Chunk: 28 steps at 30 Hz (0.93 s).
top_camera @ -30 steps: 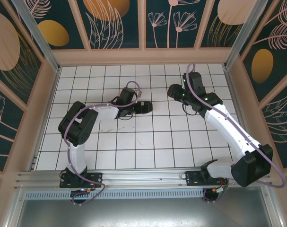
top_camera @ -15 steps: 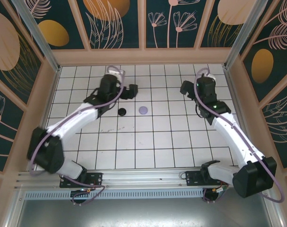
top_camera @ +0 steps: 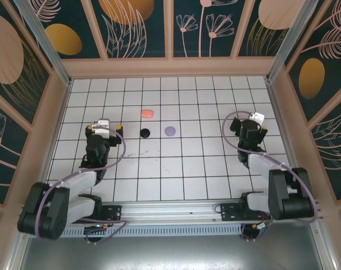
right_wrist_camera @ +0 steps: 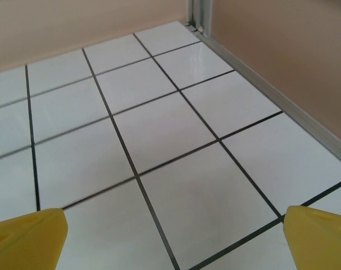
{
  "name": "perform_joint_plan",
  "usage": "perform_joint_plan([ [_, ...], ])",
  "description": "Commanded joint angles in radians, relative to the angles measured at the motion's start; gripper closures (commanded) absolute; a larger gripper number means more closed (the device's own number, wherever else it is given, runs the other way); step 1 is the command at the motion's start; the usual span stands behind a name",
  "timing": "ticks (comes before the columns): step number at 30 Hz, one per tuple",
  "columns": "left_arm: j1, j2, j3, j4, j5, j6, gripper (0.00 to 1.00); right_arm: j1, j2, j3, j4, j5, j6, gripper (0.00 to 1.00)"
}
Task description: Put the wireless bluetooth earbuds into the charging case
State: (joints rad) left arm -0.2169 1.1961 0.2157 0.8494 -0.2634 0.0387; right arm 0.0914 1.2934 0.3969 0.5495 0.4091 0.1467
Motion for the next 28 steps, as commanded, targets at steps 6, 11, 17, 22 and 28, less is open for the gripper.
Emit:
perform_joint_plan([
  [6,0.133,0.248,-0.092,0.568,0.098,-0.034,0.01,-0.070,0.177,-0.183,0.684,-0.276,-0.147,0.01],
  [11,0.188,0.317,-0.005,0.454,0.200,-0.065,0.01,-0.147,0.251,-0.160,0.698,-0.468,-0.121,0.01],
  [17,0.228,0.333,0.027,0.423,0.218,-0.113,0.01,-0.124,0.247,-0.160,0.693,-0.424,-0.133,0.01],
  [22,0.228,0.334,0.033,0.411,0.211,-0.113,0.01,-0.126,0.250,-0.151,0.679,-0.433,-0.133,0.01],
  [28,0.227,0.324,0.021,0.424,0.191,-0.115,0.01,-0.127,0.248,-0.157,0.686,-0.434,-0.133,0.01],
])
